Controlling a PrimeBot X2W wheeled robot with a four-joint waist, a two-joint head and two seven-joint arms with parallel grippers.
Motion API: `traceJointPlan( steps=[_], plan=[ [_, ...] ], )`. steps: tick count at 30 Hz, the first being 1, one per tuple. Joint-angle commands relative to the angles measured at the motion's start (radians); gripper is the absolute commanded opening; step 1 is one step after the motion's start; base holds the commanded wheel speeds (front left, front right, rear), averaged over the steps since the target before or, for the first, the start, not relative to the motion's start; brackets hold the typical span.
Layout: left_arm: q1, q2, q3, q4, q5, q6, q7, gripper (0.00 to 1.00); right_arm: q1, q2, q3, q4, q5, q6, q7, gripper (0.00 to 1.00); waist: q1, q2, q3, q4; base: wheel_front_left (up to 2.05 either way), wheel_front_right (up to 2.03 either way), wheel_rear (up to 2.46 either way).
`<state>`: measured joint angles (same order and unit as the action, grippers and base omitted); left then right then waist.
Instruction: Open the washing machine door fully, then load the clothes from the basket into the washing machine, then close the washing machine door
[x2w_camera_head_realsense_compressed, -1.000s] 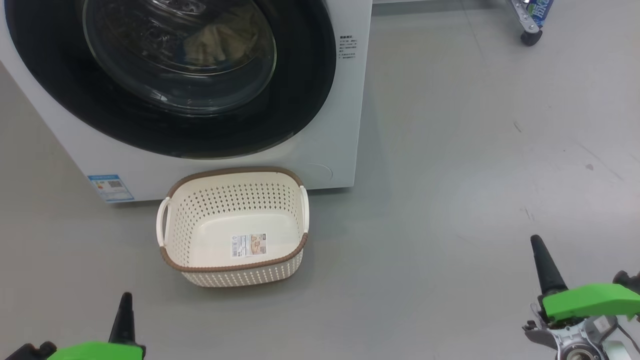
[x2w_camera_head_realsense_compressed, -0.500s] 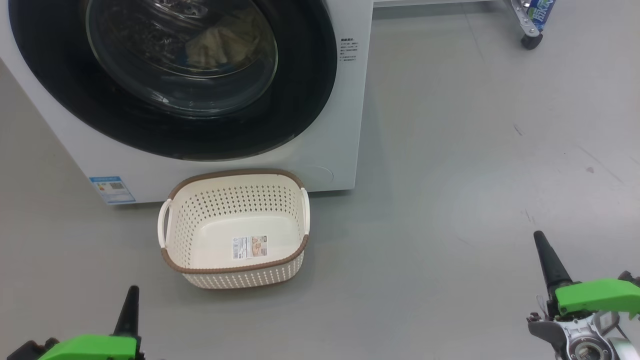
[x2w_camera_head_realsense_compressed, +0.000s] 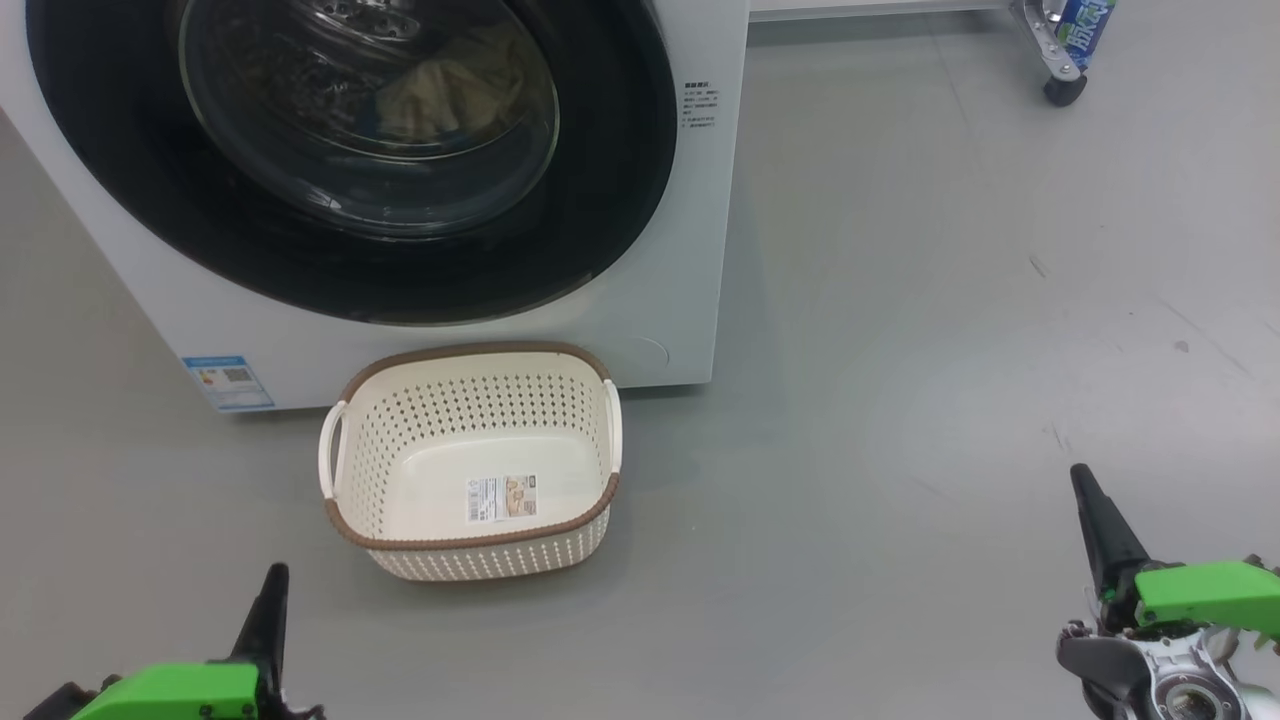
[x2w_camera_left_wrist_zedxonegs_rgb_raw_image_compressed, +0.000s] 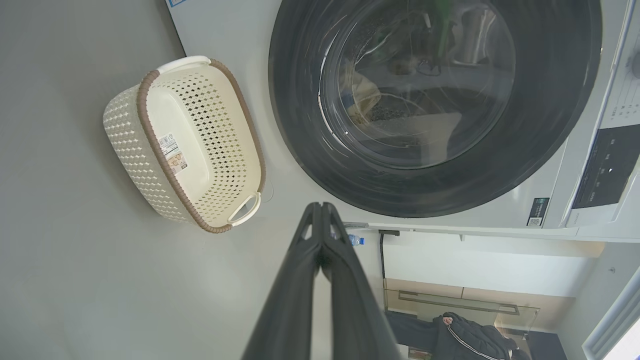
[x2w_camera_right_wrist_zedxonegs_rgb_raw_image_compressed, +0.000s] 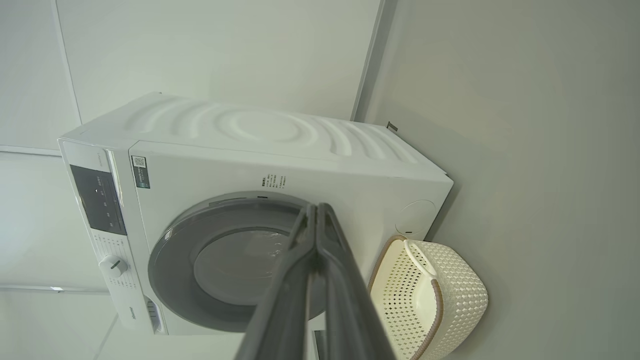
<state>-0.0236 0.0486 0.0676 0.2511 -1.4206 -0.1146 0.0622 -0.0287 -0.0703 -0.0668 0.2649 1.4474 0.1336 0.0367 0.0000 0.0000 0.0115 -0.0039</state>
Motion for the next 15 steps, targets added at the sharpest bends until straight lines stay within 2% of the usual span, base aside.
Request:
traceJointPlan(
  steps=[1,15],
  plan=[
    [-0.057,0.007,0.038,-0.024,-0.033,-0.007,0.01,0.0,-0.064,-0.008,0.006,-0.029,0.032,-0.002,0.01,0.0,0.0,0.0,-0.001,0.0,0.0,0.0,0.0],
    [-0.082,0.002,0.046,-0.007,-0.175,-0.015,0.048,0.0,-0.076,-0.001,-0.017,-0.022,0.172,-0.003,0.05,0.0,0.0,0.0,-0.008,0.004,0.0,0.0,0.0]
  ],
)
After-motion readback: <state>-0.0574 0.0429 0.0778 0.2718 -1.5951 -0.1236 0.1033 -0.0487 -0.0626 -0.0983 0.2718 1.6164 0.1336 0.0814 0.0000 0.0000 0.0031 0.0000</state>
